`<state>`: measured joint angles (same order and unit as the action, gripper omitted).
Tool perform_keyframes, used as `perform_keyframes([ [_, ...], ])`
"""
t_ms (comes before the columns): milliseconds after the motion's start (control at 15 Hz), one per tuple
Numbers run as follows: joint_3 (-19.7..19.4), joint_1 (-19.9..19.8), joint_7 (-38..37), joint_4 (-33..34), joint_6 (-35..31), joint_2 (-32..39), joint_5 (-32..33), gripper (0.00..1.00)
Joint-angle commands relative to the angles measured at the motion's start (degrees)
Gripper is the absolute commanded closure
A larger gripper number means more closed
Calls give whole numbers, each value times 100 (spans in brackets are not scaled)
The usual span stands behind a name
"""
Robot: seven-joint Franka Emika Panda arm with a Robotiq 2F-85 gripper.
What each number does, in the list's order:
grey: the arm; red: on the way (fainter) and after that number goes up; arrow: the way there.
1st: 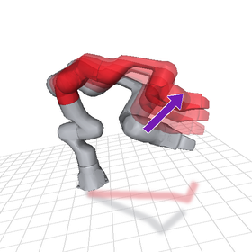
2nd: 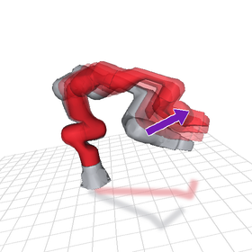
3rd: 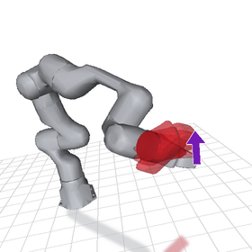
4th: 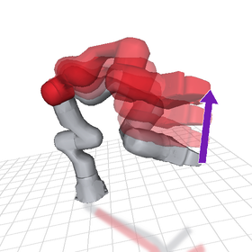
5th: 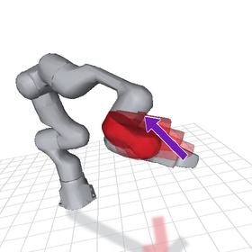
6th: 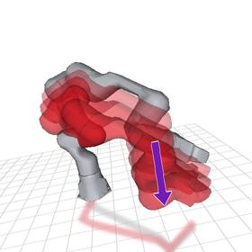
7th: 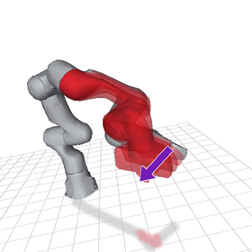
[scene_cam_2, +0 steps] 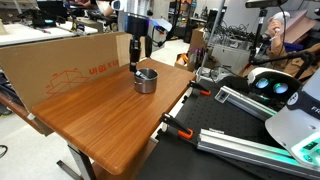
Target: Take the marker out of the pot and put it on the table
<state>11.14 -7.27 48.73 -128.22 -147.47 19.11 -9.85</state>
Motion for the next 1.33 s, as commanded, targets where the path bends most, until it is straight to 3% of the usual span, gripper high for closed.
perform_keyframes([
  [0, 70, 18, -330, -471, -504, -455, -340, 95],
  [400, 99, 231, -1049, -1061, -676, -1279, -740, 95],
  [800, -66, 778, -1571, -1396, -607, -2096, -1175, 95],
  [1267, -267, 1196, -1500, -863, 639, -1956, -1889, 95],
])
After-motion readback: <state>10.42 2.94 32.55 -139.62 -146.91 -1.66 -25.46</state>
